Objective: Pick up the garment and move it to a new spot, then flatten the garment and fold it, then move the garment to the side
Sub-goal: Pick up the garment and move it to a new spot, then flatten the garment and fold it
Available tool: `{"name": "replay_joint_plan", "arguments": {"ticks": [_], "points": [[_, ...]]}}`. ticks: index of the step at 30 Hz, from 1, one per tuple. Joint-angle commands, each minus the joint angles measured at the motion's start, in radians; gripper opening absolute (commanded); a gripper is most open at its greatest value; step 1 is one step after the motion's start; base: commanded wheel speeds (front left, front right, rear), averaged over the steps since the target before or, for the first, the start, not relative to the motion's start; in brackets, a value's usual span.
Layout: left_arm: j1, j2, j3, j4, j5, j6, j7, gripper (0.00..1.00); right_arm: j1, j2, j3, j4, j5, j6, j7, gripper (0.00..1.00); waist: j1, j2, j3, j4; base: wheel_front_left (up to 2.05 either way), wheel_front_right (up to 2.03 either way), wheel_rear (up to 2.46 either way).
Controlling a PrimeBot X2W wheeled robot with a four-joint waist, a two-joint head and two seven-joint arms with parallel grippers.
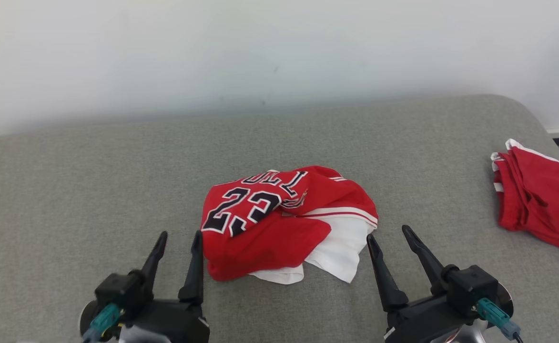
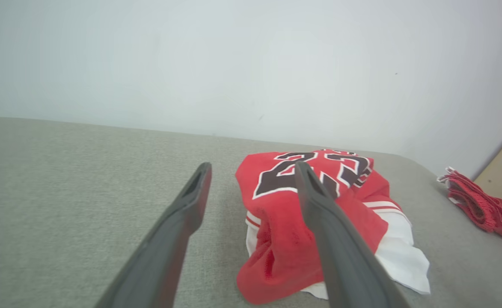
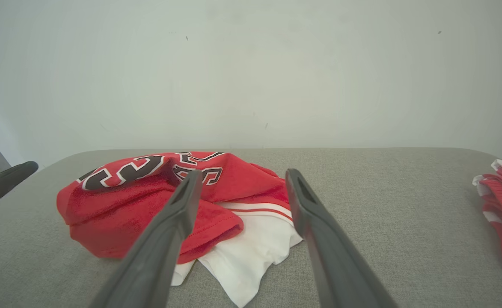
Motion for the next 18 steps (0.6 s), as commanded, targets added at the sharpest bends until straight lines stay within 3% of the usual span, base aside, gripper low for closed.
{"name": "replay_joint_plan", "arguments": {"ticks": [1, 4, 7, 18], "points": [[0.036, 0.002, 0.016, -0.04, 0.025, 0.01, -0.003, 1.0, 0.012, 0.001, -0.006, -0.001, -0.009, -0.002, -0.006, 1.0, 0.0, 0.0, -0.011, 0.019, 0.0, 0.0, 0.0], [0.133, 0.001, 0.078, -0.174, 0.09, 0.032, -0.003, 1.0, 0.025, 0.001, -0.027, 0.004, -0.01, -0.002, -0.013, 1.0, 0.0, 0.0, -0.02, 0.04, 0.0, 0.0, 0.0], [0.207, -0.009, 0.124, -0.277, 0.151, 0.023, -0.003, 1.0, 0.041, 0.001, -0.07, 0.01, -0.011, -0.002, -0.024, 1.0, 0.0, 0.0, -0.03, 0.065, 0.0, 0.0, 0.0], [0.377, -0.04, 0.267, -0.362, 0.257, -0.045, -0.003, 1.0, 0.103, 0.001, -0.208, 0.06, -0.046, -0.002, -0.068, 1.0, 0.0, 0.0, -0.056, 0.094, 0.0, 0.0, 0.0]]}}
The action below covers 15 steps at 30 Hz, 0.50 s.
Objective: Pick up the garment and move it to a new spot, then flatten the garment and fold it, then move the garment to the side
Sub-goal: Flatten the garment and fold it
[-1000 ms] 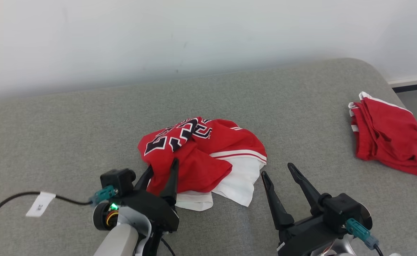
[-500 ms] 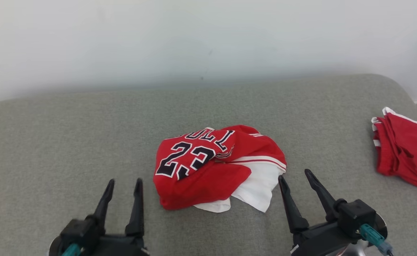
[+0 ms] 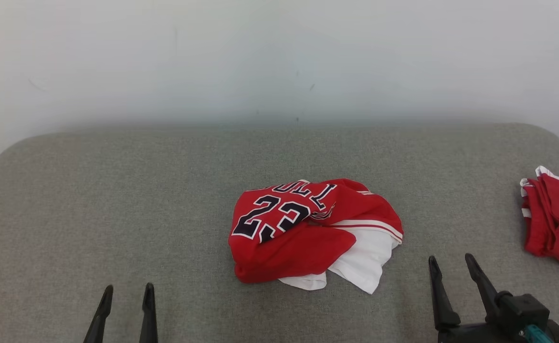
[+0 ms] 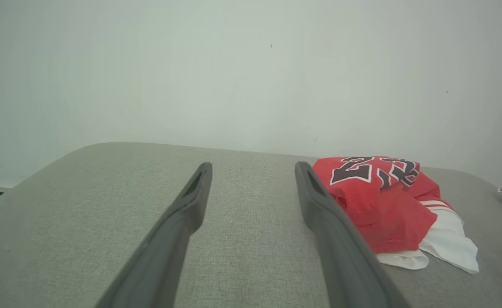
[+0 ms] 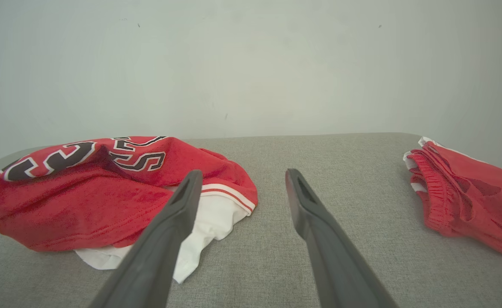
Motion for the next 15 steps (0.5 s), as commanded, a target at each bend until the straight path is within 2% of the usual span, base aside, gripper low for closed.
{"name": "replay_joint_plan", "arguments": {"ticks": [1, 6, 15], "points": [[0.028, -0.006, 0.023, 0.007, 0.022, -0.006, -0.003, 1.0, 0.021, 0.001, -0.011, 0.013, -0.011, -0.002, -0.009, 1.0, 0.0001, 0.0, -0.006, 0.005, 0.0, 0.0, 0.0], [0.061, -0.004, 0.046, 0.049, 0.078, -0.018, -0.004, 1.0, 0.039, 0.001, -0.03, 0.044, -0.024, -0.002, -0.013, 1.0, 0.0001, 0.0, -0.018, 0.02, 0.0, 0.0, 0.0], [0.048, -0.012, 0.058, 0.091, 0.108, -0.038, -0.004, 1.0, 0.041, 0.001, -0.046, 0.08, -0.037, -0.002, 0.002, 1.0, 0.0001, 0.0, -0.029, 0.05, 0.0, 0.0, 0.0]]}}
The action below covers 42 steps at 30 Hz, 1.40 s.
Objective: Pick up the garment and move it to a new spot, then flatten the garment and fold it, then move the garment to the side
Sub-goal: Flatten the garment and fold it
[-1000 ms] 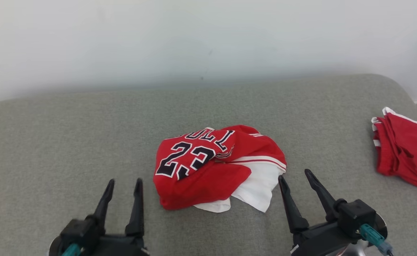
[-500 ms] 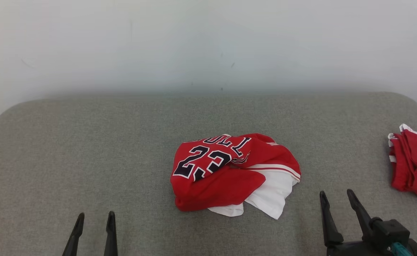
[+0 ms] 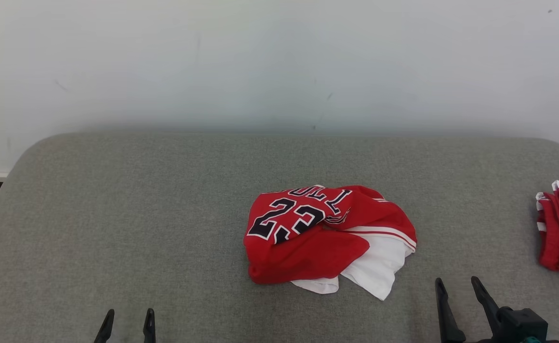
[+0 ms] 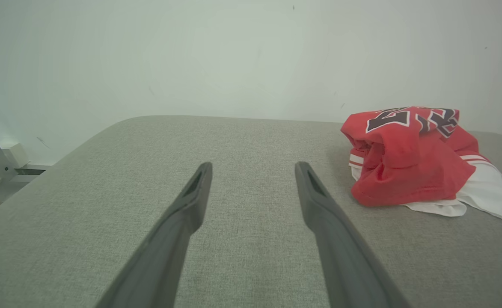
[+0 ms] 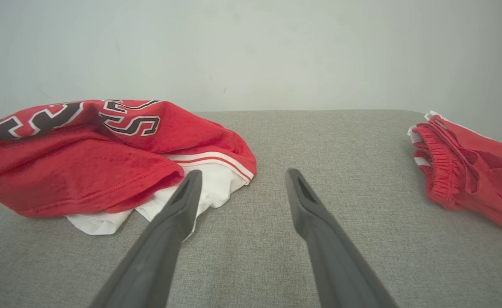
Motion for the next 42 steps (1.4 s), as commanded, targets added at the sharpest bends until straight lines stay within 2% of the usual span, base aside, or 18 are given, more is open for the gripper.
{"name": "replay_joint_plan", "arguments": {"ticks": [1, 29, 36, 42], "points": [[-0.004, -0.006, 0.004, 0.005, 0.01, -0.001, -0.004, 1.0, 0.001, 0.0, -0.001, 0.004, -0.009, -0.002, 0.003, 1.0, 0.0001, 0.0, -0.001, 0.005, 0.0, 0.0, 0.0], [-0.029, -0.043, 0.017, 0.013, 0.017, -0.024, -0.004, 1.0, -0.024, 0.0, 0.032, 0.004, 0.006, -0.003, 0.006, 1.0, 0.0001, 0.0, 0.017, -0.028, 0.0, 0.0, 0.0], [-0.059, -0.047, -0.083, 0.008, 0.009, -0.029, -0.004, 1.0, -0.04, 0.0, 0.045, 0.001, 0.004, -0.003, 0.01, 1.0, 0.0001, 0.0, 0.032, -0.059, 0.0, 0.0, 0.0], [-0.126, -0.05, -0.234, 0.026, -0.024, -0.027, -0.004, 1.0, -0.064, 0.0, 0.07, -0.002, 0.015, -0.003, 0.007, 1.0, 0.0001, 0.0, 0.07, -0.159, 0.0, 0.0, 0.0]]}}
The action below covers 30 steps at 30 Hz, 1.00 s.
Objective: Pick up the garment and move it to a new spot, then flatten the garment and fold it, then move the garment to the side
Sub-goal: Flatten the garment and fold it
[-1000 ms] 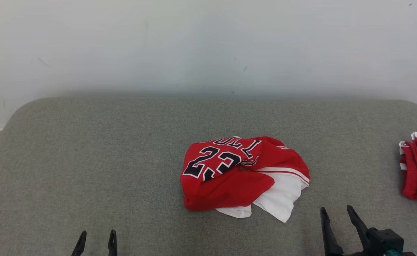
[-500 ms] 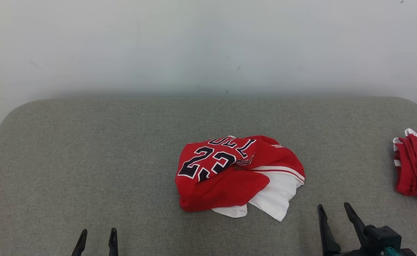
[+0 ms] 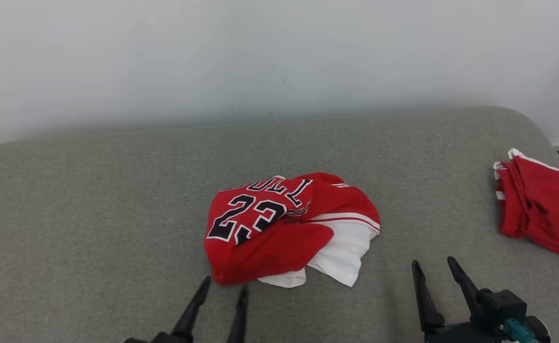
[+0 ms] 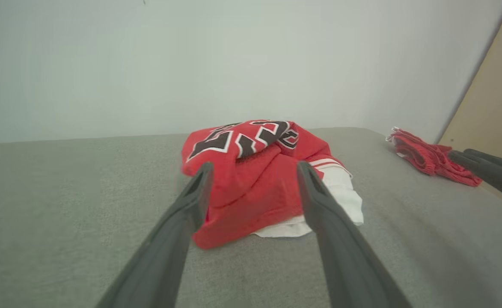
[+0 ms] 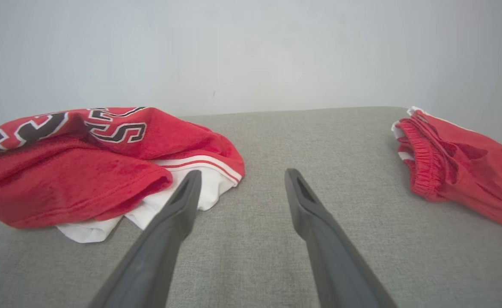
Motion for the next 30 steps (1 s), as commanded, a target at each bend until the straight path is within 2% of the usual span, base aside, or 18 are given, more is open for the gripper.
{"name": "replay_joint_plan", "arguments": {"ticks": [1, 6, 9, 12, 17, 21, 27, 30], "points": [[-0.02, -0.003, -0.022, 0.007, -0.005, -0.001, -0.004, 1.0, -0.009, -0.001, -0.002, -0.002, 0.004, -0.003, -0.003, 1.0, 0.0, 0.0, 0.034, -0.073, 0.0, 0.0, 0.0], [-0.119, 0.015, -0.163, 0.059, -0.025, 0.0, -0.004, 1.0, -0.027, -0.001, -0.001, 0.003, 0.006, -0.003, -0.011, 1.0, 0.0, 0.0, 0.07, -0.178, 0.0, 0.0, 0.0], [-0.191, 0.034, -0.225, 0.14, -0.026, 0.0, -0.004, 1.0, -0.036, 0.0, -0.004, 0.009, 0.011, -0.003, -0.021, 1.0, 0.0, 0.0, 0.089, -0.227, 0.0, 0.0, 0.0], [-0.278, 0.049, -0.241, 0.254, 0.024, 0.013, 0.017, 1.0, -0.051, 0.0, 0.005, 0.016, 0.019, -0.003, -0.03, 1.0, 0.0, 0.0, 0.108, -0.27, 0.0, 0.0, 0.0], [-0.394, 0.044, -0.231, 0.409, 0.062, 0.065, 0.042, 1.0, -0.067, 0.0, 0.015, 0.032, 0.034, -0.003, -0.045, 1.0, 0.0, 0.0, 0.134, -0.319, 0.0, 0.0, 0.0], [-0.47, 0.037, -0.234, 0.505, 0.063, 0.066, 0.053, 1.0, -0.074, 0.0, 0.019, 0.047, 0.043, -0.003, -0.057, 1.0, 0.0, 0.0, 0.149, -0.335, 0.0, 0.0, 0.0], [-0.562, 0.044, -0.209, 0.634, 0.087, 0.156, 0.093, 1.0, -0.09, -0.001, 0.034, 0.066, 0.057, -0.003, -0.074, 1.0, 0.0, 0.0, 0.169, -0.341, 0.0, 0.0, 0.0], [-0.589, 0.042, -0.202, 0.684, 0.086, 0.181, 0.102, 1.0, -0.09, 0.0, 0.041, 0.073, 0.058, -0.003, -0.08, 1.0, 0.0, 0.0, 0.176, -0.34, 0.0, 0.0, 0.0]]}}
